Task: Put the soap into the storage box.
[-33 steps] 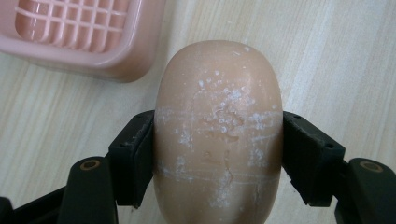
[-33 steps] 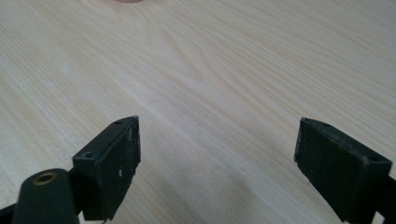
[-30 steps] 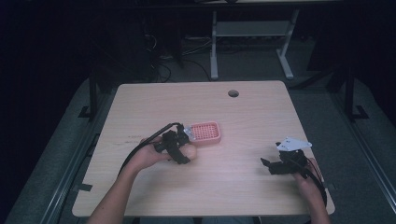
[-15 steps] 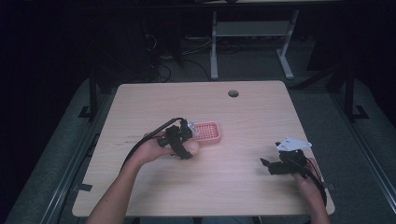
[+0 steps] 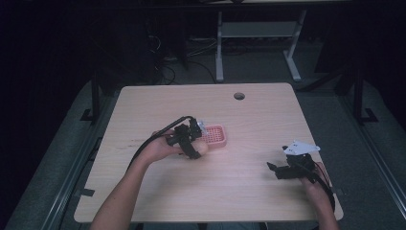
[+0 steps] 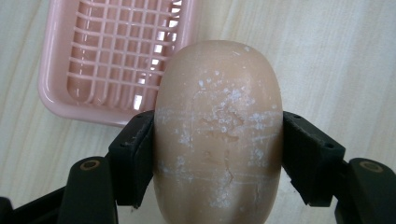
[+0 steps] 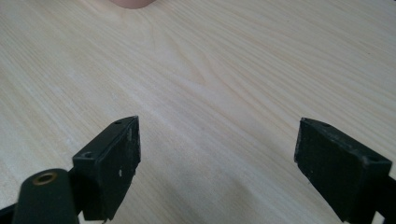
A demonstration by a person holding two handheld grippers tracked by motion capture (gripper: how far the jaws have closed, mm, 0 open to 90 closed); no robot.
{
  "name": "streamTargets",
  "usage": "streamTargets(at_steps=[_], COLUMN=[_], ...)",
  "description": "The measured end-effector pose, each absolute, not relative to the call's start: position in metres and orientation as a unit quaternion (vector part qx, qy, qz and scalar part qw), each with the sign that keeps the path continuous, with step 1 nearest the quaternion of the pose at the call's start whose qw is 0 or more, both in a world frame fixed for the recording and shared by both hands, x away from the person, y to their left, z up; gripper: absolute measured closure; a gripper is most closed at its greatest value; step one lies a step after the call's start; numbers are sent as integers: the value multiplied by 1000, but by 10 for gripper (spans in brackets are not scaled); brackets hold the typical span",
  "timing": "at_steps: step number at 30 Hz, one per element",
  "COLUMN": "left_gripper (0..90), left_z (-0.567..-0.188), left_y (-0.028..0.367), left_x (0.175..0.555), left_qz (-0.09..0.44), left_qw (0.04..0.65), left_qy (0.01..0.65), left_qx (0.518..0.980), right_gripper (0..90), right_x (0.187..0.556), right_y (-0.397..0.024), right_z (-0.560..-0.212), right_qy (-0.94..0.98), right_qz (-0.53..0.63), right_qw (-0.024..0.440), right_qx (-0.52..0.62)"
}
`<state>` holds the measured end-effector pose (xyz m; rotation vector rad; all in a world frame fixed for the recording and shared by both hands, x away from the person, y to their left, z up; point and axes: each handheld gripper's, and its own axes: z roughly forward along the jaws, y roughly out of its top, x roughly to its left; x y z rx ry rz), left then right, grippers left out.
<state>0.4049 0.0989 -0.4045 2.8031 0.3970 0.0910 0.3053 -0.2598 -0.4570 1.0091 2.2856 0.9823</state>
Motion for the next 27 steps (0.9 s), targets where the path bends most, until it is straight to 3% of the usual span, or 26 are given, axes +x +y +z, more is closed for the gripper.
streamTargets(at_steps=[27], left_gripper=[322], left_z=[-396], left_y=[78], left_x=[437], left_qz=[31], left_qw=[146], left_qy=[133], left_qx=[980], right_gripper=[139], right_x=[305], right_y=[-260], right_z=[-456], right_qy=[827], right_qz=[358], right_qw=[225], right_qx=[369])
